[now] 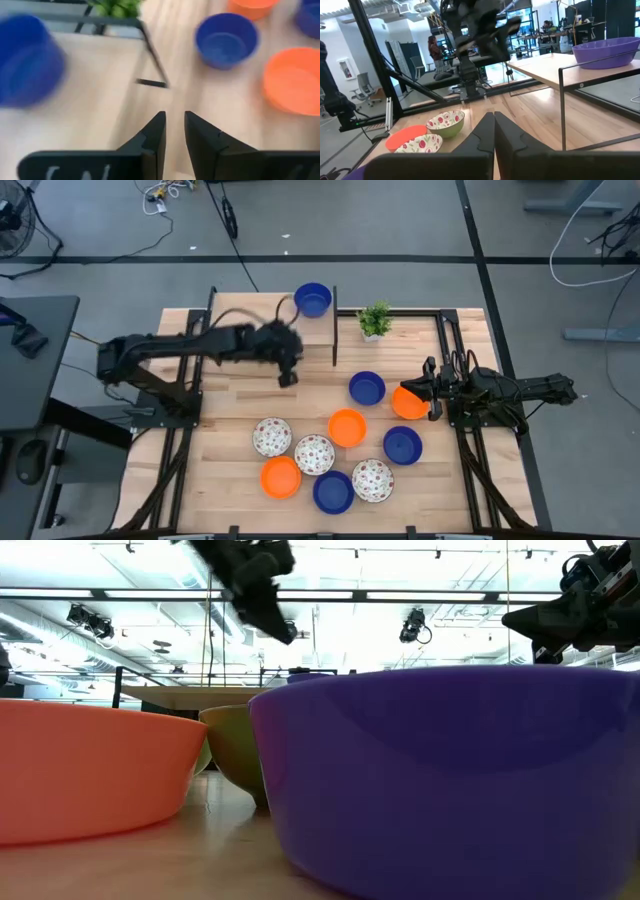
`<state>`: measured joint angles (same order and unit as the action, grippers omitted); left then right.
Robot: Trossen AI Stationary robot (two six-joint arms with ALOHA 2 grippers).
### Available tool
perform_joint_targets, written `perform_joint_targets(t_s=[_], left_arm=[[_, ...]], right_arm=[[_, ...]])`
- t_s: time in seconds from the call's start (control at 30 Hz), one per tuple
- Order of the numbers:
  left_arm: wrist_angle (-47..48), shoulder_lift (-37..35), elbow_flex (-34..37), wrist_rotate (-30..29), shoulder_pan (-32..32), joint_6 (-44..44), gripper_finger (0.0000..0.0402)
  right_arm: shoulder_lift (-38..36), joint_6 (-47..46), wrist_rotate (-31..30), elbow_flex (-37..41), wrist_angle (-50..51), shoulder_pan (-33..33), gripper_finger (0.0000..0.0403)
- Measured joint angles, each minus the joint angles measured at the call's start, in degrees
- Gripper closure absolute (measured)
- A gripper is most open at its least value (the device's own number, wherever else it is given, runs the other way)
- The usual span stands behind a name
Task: Pick & Place Mini bowls
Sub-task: Put the white bowl on the shelf
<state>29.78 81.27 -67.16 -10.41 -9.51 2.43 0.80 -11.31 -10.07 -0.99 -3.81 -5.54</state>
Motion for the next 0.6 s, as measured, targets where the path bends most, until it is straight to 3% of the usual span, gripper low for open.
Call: perform_joint_targets(t_s=[0.27, 0.6], left_arm=[[-15.7, -8.4, 20.5, -4.0, 13.5, -13.6, 0.0351], [-15.7, -8.1, 23.9, -8.1, 33.6, -20.3, 0.0354]], right_arm=[[0.0, 0.0, 0.0, 0.0, 0.0, 0.0, 0.0397], [0.0, 0.0, 0.0, 0.0, 0.0, 0.0, 0.0397]])
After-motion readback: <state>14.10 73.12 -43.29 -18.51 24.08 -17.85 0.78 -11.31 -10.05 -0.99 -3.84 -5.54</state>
